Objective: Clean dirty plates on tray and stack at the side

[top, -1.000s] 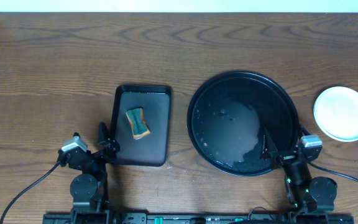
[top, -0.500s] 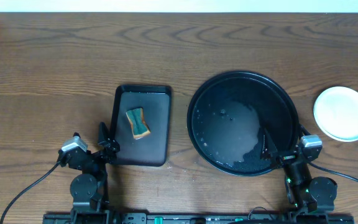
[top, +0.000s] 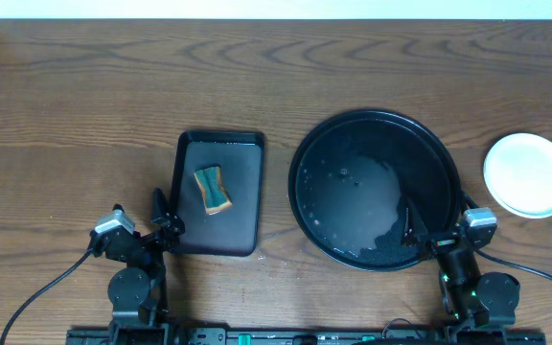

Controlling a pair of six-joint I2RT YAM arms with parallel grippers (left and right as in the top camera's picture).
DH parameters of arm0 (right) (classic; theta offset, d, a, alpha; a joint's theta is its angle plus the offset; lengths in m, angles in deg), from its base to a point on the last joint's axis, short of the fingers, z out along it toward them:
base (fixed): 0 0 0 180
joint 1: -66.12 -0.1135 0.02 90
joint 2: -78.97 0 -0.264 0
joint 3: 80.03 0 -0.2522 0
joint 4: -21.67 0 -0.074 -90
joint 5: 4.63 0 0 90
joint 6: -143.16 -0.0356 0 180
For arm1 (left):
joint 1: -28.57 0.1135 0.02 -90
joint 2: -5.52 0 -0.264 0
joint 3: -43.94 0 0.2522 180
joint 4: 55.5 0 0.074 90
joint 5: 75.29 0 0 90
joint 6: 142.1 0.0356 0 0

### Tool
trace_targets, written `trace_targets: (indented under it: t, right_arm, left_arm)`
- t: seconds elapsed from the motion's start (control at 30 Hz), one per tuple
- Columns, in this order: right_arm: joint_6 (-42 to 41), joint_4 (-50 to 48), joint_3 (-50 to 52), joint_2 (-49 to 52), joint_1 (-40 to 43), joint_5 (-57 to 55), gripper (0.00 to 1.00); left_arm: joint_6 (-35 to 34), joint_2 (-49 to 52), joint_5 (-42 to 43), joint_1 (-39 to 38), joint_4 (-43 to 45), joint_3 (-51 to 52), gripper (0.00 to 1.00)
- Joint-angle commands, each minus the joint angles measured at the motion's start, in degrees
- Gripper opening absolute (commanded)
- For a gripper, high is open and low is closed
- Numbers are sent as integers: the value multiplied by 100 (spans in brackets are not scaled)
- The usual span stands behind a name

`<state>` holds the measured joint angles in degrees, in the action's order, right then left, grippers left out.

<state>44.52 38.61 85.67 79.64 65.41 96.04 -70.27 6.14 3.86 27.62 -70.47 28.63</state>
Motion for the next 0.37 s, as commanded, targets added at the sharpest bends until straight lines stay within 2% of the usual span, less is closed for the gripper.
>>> trace_targets:
  t: [0.0, 0.33]
  right_arm:
    - [59, 2, 24, -39, -46, -13, 99]
    - [59, 2, 24, -39, -46, -15, 99]
  left_arm:
    - [-31, -39, 7, 24, -170, 131, 84]
    - [-31, -39, 7, 24, -170, 131, 84]
